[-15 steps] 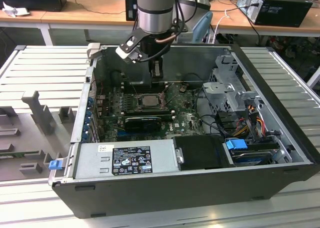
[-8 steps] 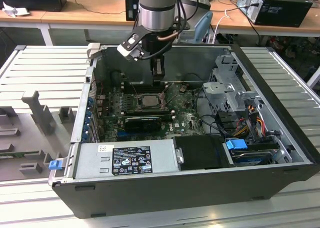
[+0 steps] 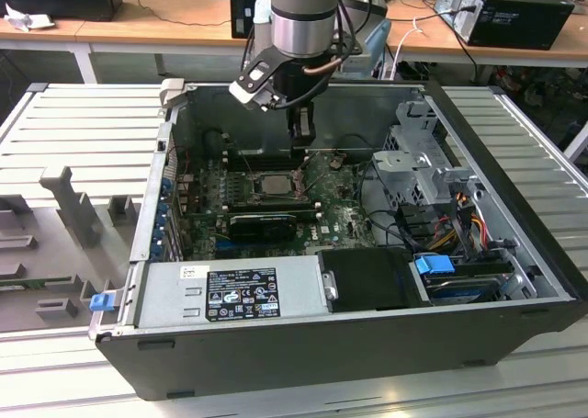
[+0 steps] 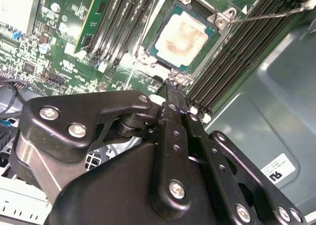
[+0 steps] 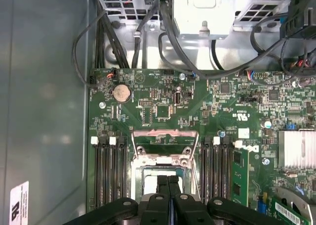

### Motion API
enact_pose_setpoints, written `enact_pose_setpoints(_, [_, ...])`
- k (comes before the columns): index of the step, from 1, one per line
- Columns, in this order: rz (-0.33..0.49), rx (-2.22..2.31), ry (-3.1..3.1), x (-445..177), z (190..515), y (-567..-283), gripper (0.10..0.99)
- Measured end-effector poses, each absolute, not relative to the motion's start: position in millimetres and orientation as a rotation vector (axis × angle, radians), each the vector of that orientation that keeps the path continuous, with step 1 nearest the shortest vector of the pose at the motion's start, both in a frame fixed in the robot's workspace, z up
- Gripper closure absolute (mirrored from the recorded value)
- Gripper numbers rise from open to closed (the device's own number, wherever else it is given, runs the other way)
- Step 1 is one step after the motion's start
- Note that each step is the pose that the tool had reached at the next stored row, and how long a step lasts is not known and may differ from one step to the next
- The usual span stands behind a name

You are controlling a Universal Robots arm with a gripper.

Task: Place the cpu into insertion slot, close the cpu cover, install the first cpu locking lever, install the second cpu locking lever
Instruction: 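Close the cpu cover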

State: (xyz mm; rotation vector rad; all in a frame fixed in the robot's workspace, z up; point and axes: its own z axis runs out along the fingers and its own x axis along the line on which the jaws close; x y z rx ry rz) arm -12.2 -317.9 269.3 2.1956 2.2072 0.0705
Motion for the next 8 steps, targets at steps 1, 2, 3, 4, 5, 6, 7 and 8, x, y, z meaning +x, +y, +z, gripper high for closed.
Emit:
enact_pose_setpoints(1, [0.07, 2.196, 2.207, -11.3, 269.7, -317.9, 0.98])
enact_pose_setpoints(2, [0.07, 2.195, 2.207, -10.7, 270.3, -317.9, 0.98])
enact_pose_setpoints(3, [0.07, 2.196, 2.207, -10.4, 273.2, -317.9, 0.98])
enact_pose_setpoints(4, [0.07, 2.195, 2.207, -9.6, 277.3, -317.9, 0.98])
enact_pose_setpoints(5, [0.071, 2.195, 2.207, -8.8, 278.1, -317.9, 0.98])
enact_pose_setpoints(6, [0.071, 2.195, 2.207, -8.1, 278.2, -317.9, 0.98])
enact_pose_setpoints(7, [0.071, 2.196, 2.207, -6.7, 278.3, -317.8, 0.98])
enact_pose_setpoints(8, [0.071, 2.196, 2.208, -5.2, 278.3, -317.9, 0.98])
